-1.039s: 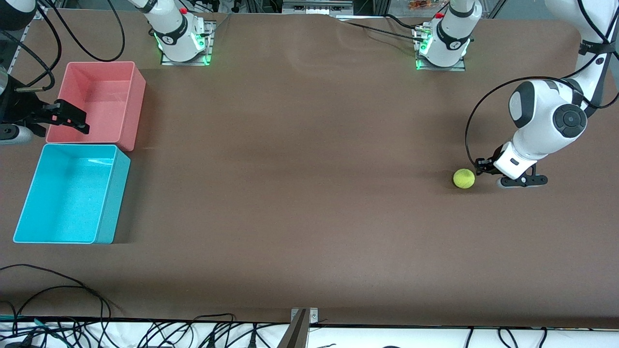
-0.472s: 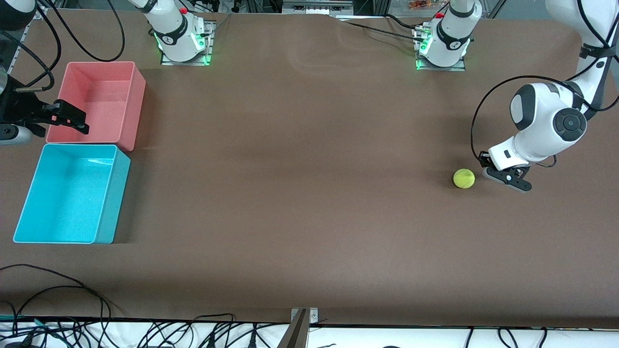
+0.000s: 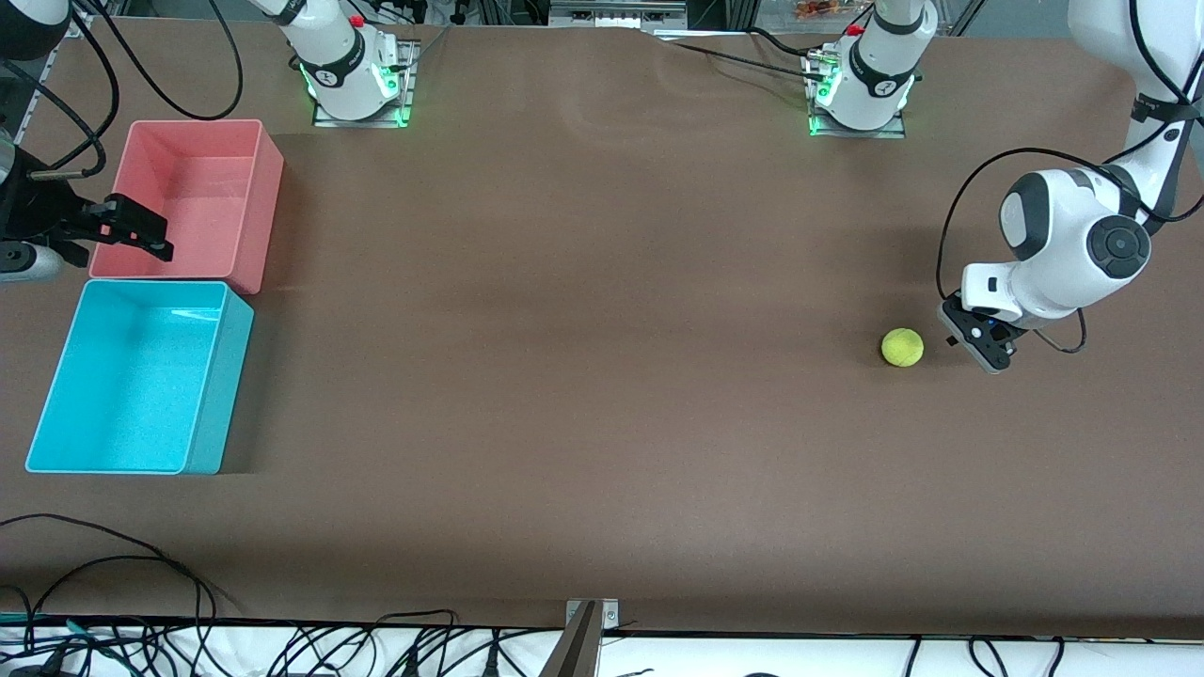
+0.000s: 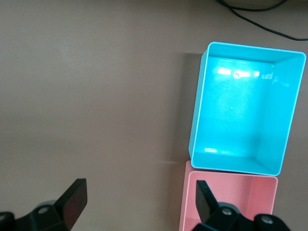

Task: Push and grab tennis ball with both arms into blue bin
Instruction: 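Lower the left gripper beside the tennis ball, then push the tennis ball with the left gripper toward the cyan bin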

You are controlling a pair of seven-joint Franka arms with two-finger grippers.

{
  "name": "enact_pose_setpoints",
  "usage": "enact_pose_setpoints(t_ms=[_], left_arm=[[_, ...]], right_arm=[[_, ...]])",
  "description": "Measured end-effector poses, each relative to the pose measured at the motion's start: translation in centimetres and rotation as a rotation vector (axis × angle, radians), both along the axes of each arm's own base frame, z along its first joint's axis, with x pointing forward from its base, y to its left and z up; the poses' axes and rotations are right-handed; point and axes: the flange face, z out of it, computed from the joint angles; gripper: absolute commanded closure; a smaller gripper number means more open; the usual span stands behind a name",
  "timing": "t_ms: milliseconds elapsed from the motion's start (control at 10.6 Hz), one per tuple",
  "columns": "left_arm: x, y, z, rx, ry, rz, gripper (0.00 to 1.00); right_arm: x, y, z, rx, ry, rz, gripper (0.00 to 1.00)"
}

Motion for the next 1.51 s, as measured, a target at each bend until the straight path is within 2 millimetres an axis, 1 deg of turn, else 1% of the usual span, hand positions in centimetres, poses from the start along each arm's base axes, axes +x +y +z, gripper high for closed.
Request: enact_pose_setpoints(t_ms=[94, 283, 567, 850, 1228, 1417, 1511], left_arm=[[0.0, 0.2, -0.6, -0.009, 0.004, -0.098, 1.0], [-0.2, 0.2, -1.9, -0.039, 0.016, -0.241, 1.0], [-0.2, 0.4, -3.1, -0.063, 0.011, -0.378, 1.0], [-0.4, 1.2, -4.4, -0.089, 0.016, -0.441, 1.0], [-0.2, 1.2, -5.1, -0.083, 0.001, -0.464, 1.0], [0.1, 0.7, -5.7, -0.081, -0.02, -0.464, 1.0], [0.1, 0.2, -6.2, -0.088, -0.023, -0.464, 1.0]], right_arm=[[0.1, 0.0, -0.1, 0.0, 0.002, 0.0, 0.0], [0.2, 0.0, -0.3, 0.0, 0.005, 0.0, 0.0], [0.2, 0.0, -0.4, 0.0, 0.006, 0.0, 0.0], [0.2, 0.0, -0.4, 0.0, 0.006, 0.0, 0.0], [0.2, 0.0, -0.4, 0.0, 0.006, 0.0, 0.0], [0.2, 0.0, -0.4, 0.0, 0.006, 0.0, 0.0], [0.2, 0.0, -0.4, 0.0, 0.005, 0.0, 0.0]])
